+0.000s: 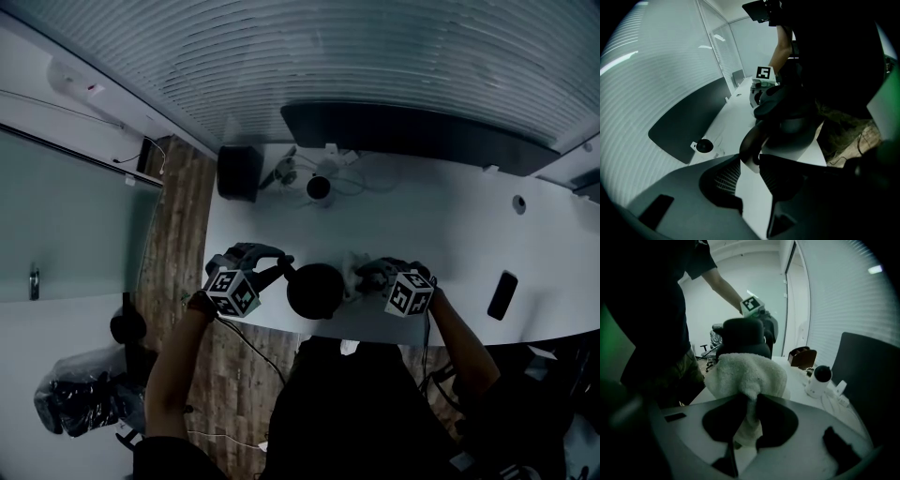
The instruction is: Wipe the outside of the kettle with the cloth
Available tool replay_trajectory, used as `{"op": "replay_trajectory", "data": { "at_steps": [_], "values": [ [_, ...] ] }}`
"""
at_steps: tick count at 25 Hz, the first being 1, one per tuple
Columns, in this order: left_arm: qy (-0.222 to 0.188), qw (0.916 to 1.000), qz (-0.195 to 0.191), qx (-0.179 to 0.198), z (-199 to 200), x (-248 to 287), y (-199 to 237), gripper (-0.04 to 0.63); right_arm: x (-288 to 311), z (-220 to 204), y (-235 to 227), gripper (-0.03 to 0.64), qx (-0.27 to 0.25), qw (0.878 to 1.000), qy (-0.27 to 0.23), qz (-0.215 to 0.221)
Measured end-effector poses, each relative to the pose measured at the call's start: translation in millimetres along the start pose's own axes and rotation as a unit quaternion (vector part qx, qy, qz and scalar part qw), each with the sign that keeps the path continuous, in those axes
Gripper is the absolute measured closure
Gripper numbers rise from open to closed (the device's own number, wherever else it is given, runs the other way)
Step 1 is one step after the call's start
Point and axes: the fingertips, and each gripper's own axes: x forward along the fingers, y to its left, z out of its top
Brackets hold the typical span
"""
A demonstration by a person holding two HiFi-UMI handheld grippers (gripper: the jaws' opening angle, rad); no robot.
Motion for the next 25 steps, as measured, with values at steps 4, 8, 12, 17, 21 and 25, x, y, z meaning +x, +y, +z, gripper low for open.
{"op": "replay_trajectory", "data": {
  "at_steps": [4, 8, 12, 17, 21, 25],
  "values": [
    [0.0, 0.9999, -0.005, 0.015, -1.0, 0.4, 0.5, 0.476, -29.8, 41.8, -9.4, 0.548, -0.022, 0.999, -0.047, -0.01],
    [0.001, 0.9997, -0.01, 0.023, 0.6, 3.6, 3.1, 0.476, -20.7, 55.3, -1.5, 0.548, -0.07, 0.996, -0.047, 0.019],
    [0.001, 0.9988, -0.022, 0.044, 2.2, 8.1, 6.9, 0.476, -12.0, 46.6, 3.8, 0.548, -0.071, 0.996, -0.032, 0.031],
    [0.008, 0.9966, -0.041, 0.071, 5.4, 13.0, 9.9, 0.476, 11.0, 19.0, 17.1, 0.548, -0.065, 0.997, 0.0, 0.052],
    [0.012, 0.994, -0.054, 0.094, 13.0, 18.5, 13.5, 0.476, 32.1, -5.5, 24.4, 0.548, -0.038, 0.997, 0.018, 0.059],
    [0.012, 0.992, -0.06, 0.11, 14.4, 21.9, 14.8, 0.476, 34.7, -8.1, 27.0, 0.548, -0.025, 0.998, 0.014, 0.057]
  ]
}}
